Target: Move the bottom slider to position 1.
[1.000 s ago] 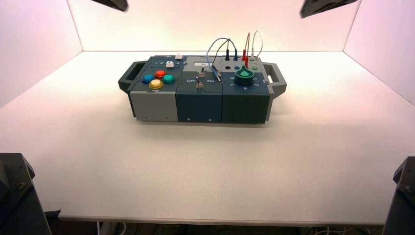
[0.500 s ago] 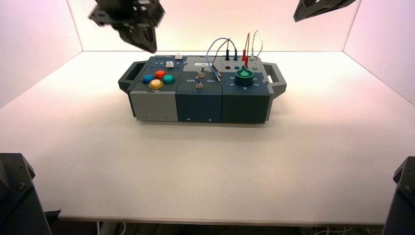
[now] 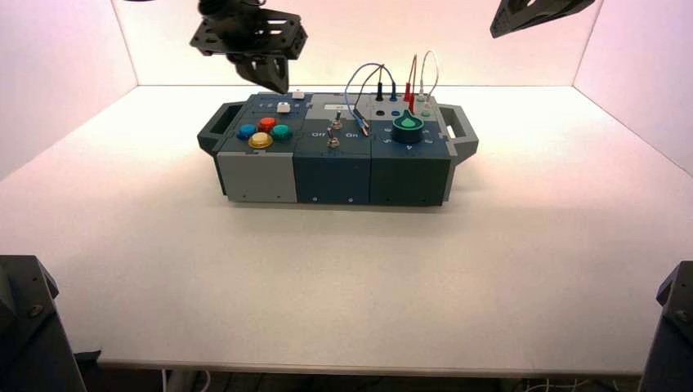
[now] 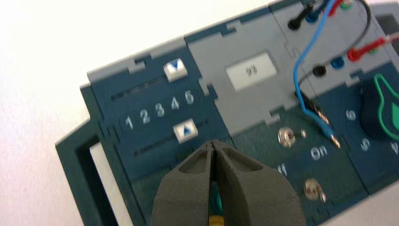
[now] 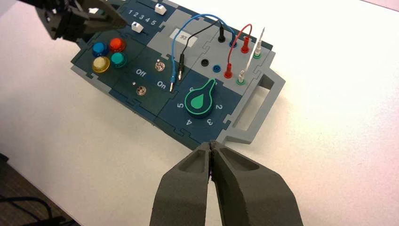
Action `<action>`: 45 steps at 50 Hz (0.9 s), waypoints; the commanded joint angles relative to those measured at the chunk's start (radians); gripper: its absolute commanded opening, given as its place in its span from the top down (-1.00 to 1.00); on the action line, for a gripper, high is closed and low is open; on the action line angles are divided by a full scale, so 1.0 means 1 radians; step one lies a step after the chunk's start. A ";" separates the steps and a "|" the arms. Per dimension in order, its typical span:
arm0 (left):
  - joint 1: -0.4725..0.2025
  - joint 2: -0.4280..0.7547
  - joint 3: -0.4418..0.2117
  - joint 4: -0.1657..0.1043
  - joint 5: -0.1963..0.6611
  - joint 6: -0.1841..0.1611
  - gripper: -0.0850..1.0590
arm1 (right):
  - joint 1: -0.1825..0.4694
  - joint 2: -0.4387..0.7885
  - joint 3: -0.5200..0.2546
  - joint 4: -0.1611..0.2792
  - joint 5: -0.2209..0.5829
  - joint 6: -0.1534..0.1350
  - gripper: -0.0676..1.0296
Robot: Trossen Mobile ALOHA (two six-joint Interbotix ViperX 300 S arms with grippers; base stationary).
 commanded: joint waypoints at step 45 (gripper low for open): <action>0.000 0.129 -0.118 -0.018 0.003 -0.002 0.91 | -0.002 -0.003 -0.011 -0.014 -0.014 -0.003 0.92</action>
